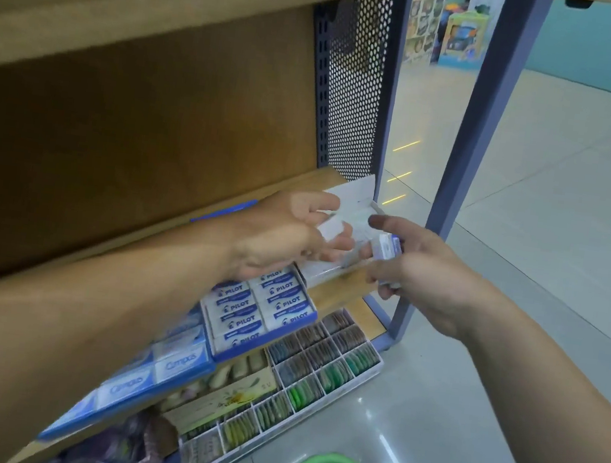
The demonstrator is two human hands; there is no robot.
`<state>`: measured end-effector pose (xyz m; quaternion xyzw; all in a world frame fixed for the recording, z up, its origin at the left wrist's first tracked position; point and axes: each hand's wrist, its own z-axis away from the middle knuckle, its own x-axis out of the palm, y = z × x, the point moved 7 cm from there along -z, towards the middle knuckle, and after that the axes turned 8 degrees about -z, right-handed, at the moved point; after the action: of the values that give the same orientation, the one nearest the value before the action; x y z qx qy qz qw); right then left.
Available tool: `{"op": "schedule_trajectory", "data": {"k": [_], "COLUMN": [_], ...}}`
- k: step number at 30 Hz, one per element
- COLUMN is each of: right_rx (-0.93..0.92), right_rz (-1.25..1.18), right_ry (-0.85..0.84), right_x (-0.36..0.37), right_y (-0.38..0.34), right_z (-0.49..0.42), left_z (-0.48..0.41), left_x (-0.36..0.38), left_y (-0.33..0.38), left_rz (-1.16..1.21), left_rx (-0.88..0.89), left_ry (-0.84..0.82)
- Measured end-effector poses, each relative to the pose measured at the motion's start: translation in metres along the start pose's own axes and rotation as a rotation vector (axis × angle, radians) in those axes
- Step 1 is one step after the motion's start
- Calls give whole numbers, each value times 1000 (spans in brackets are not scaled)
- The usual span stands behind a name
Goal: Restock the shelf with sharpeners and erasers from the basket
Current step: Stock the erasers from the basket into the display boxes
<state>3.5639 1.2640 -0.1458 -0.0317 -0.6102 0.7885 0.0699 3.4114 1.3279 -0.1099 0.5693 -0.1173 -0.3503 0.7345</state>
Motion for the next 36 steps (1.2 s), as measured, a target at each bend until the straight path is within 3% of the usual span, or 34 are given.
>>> {"op": "schedule_trajectory", "data": {"k": [3,8,12,17,24,27,36], "right_rx": [0,50,71,149,149,149,187], "right_rz": [-88,-224,-184,-88,46,27,-128], "right_ry": [-174,-301,-251,-178,56,157,119], "right_x": [27,66,85,80,38,23,30], "right_y": [-19,-34,-33,-25,-9,-2,13], "right_z": [17,32,33,29,21,14,7], "left_z": [47,100,120,107,49,21,-13], "left_x": [-13,-50,-71,-74,-72,-66,-53], "left_y": [-4,-20,-31,-43,-34,-31,-50], "left_rz": [243,219,181,248,-208,-274,-409], "left_rx": [1,-8,-43,-58,-47,31,69], "left_ry": [-36,89,216,248,447,510,607]}}
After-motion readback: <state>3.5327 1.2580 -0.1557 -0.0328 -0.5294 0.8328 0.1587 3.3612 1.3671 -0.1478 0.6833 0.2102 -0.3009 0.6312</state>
